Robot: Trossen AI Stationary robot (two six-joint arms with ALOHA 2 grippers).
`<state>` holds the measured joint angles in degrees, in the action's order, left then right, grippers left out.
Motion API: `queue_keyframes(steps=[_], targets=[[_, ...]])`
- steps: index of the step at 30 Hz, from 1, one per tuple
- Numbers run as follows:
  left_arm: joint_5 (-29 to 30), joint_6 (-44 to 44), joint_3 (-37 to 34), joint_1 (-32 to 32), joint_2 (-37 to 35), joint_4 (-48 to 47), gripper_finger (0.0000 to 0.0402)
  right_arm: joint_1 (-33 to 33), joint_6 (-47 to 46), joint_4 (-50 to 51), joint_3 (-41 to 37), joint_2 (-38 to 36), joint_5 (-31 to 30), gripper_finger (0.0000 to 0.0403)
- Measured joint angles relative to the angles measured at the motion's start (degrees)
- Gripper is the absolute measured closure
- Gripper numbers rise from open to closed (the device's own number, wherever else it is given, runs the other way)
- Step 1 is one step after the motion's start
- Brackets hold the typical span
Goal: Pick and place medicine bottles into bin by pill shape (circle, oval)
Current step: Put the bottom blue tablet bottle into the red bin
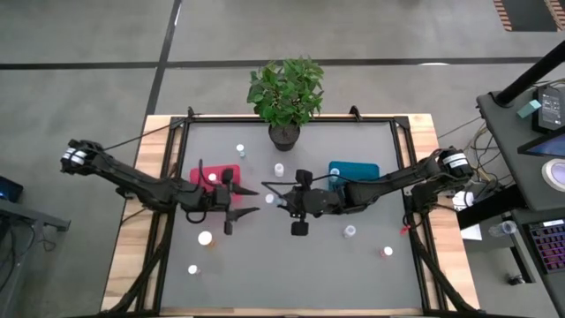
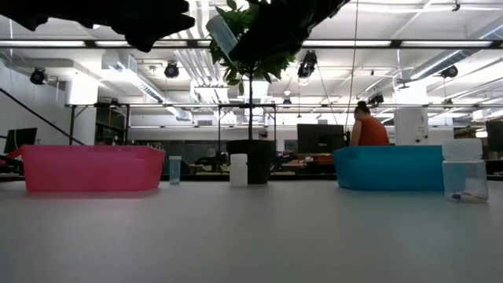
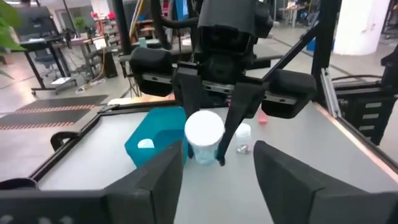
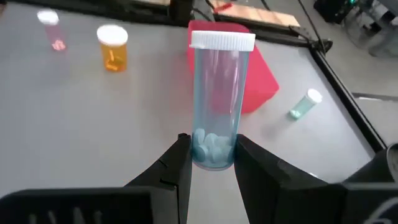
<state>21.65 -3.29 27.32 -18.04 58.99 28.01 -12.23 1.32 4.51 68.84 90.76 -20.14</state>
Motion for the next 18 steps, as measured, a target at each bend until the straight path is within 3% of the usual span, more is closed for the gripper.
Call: queue_keyframes(steps=[7,18], targets=[[4.88,-0.29,3.91,0.05,6.38,-0.06,0.0178,0.0,-0.26,-0.02,-0.24,0.09,0.0,0.0307],[5.01,-0.44,8.78,0.85,13.77,0.04,0.0175,0.0,0.15,0.38,-0.26,0.11,0.0,0.0307]])
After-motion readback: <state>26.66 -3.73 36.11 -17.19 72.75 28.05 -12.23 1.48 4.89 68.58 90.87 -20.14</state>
